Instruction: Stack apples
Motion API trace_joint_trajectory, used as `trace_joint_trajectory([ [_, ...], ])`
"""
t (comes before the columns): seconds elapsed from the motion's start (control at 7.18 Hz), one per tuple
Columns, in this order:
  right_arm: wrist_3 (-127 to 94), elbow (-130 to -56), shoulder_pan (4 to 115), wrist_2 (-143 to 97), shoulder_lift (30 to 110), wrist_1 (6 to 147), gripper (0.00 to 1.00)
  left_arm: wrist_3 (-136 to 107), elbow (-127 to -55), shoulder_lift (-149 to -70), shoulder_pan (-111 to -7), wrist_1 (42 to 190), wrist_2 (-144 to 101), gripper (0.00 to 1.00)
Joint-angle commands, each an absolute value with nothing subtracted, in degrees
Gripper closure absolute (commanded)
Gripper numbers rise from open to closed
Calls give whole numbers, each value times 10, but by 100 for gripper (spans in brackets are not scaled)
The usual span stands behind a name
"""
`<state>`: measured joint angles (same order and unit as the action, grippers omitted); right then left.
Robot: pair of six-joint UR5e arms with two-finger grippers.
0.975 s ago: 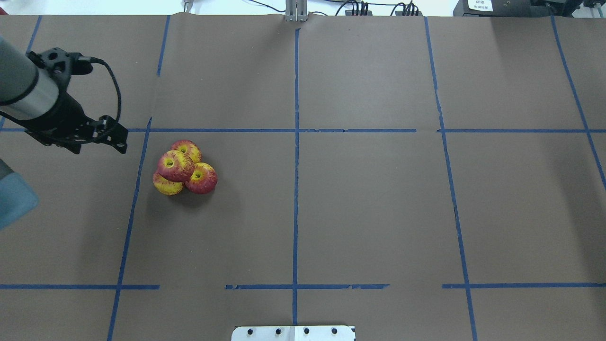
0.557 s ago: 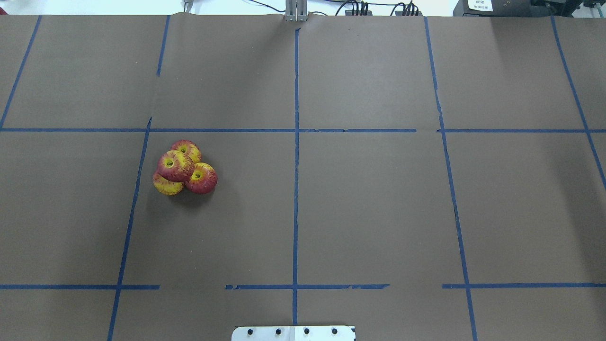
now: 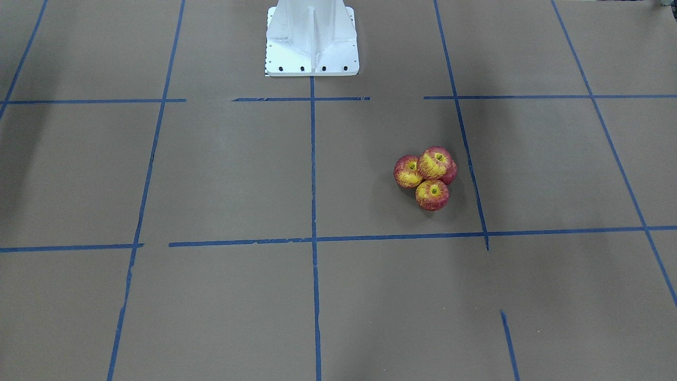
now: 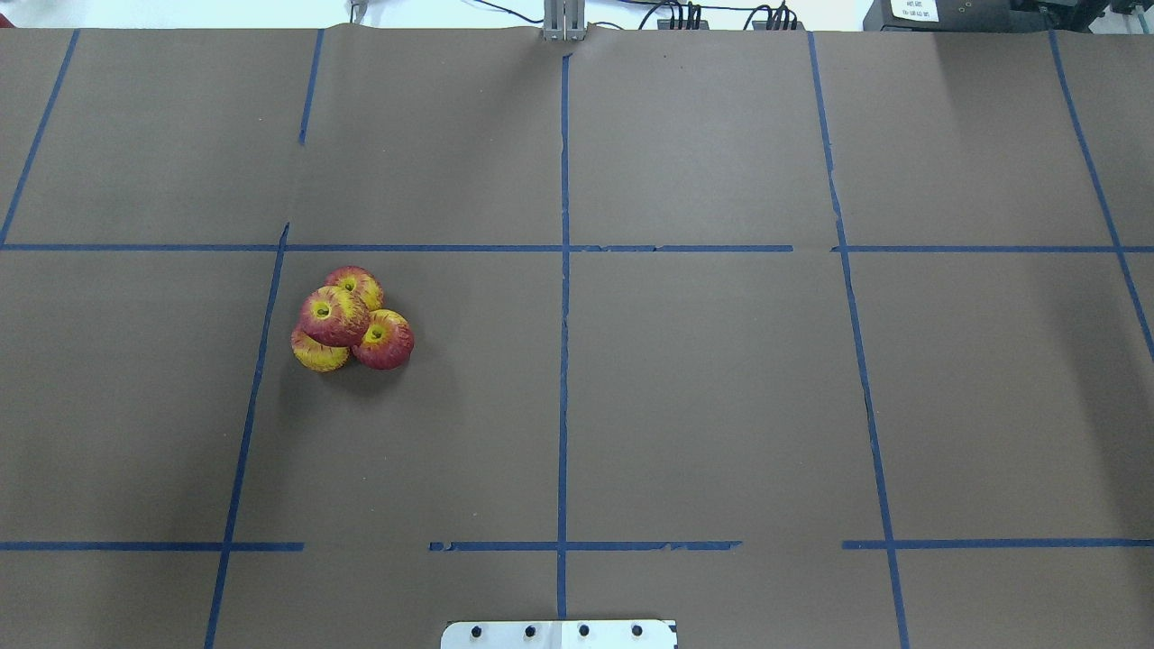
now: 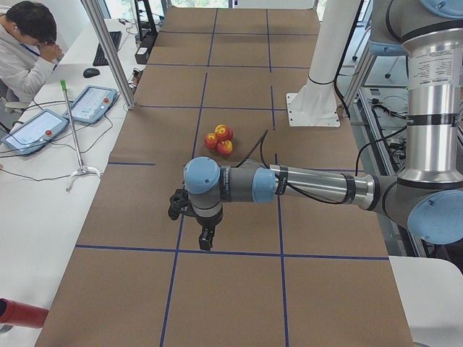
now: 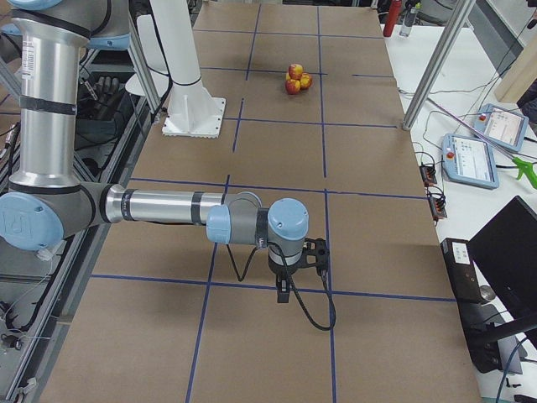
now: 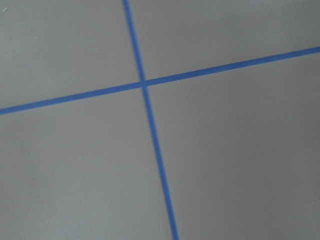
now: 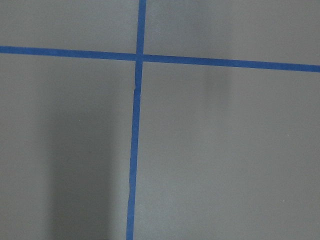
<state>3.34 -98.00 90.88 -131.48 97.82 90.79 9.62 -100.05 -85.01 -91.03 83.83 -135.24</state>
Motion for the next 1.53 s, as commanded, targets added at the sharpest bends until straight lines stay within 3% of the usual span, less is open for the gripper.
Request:
trace_joint_trajectory([
  [0.0, 33, -980, 909, -1315, 978, 908, 0, 97, -982, -848, -930, 841, -1352, 0],
  [1.39, 33, -980, 909, -1315, 978, 908, 0, 94, -962, -872, -934, 844, -1352, 0],
])
